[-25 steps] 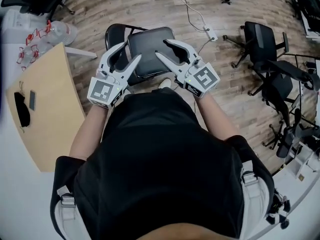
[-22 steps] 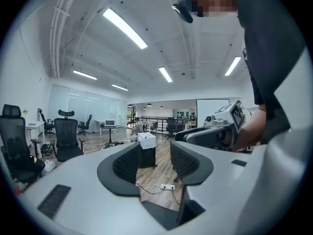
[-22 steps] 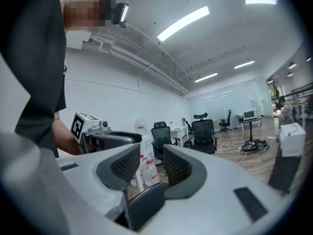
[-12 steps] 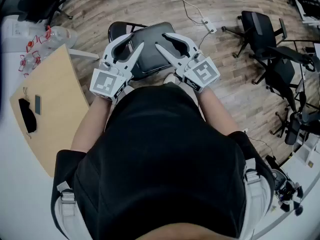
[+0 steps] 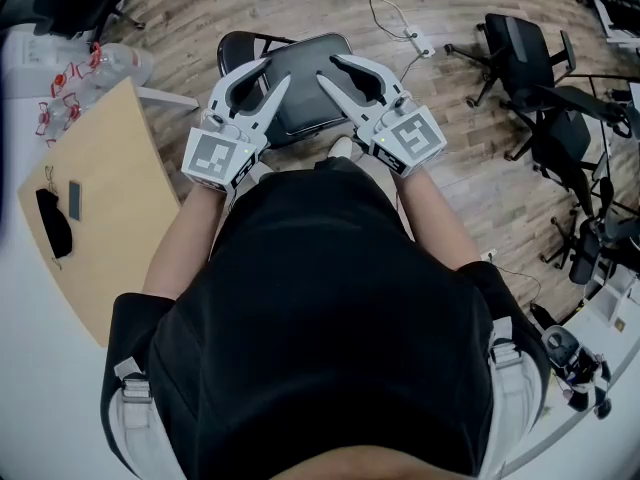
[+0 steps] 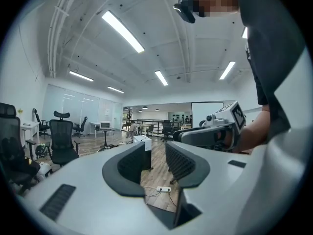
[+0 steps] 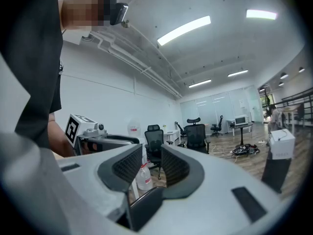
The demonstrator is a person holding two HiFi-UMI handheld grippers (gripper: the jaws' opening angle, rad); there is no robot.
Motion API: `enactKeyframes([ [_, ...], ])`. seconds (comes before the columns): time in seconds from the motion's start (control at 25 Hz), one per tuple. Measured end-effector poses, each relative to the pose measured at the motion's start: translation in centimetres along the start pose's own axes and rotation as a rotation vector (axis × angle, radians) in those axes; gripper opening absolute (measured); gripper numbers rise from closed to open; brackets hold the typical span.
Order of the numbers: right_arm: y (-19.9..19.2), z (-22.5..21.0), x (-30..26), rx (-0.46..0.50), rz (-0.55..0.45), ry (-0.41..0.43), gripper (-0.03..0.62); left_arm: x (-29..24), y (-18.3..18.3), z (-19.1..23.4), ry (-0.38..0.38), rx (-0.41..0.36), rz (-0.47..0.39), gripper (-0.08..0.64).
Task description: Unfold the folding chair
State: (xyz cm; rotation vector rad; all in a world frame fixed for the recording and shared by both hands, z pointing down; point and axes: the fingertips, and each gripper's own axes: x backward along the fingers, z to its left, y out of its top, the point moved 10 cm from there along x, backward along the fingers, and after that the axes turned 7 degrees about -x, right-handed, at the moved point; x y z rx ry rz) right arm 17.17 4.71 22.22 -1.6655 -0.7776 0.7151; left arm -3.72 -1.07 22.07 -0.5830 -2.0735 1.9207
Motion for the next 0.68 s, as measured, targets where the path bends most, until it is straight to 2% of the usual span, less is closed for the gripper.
enactKeyframes([
  [0.68, -0.3, 0.1, -1.0, -0.021, 0.020, 0.026, 0.120, 1.1, -0.4, 0.1, 0.025, 0.012, 0.009, 0.126],
])
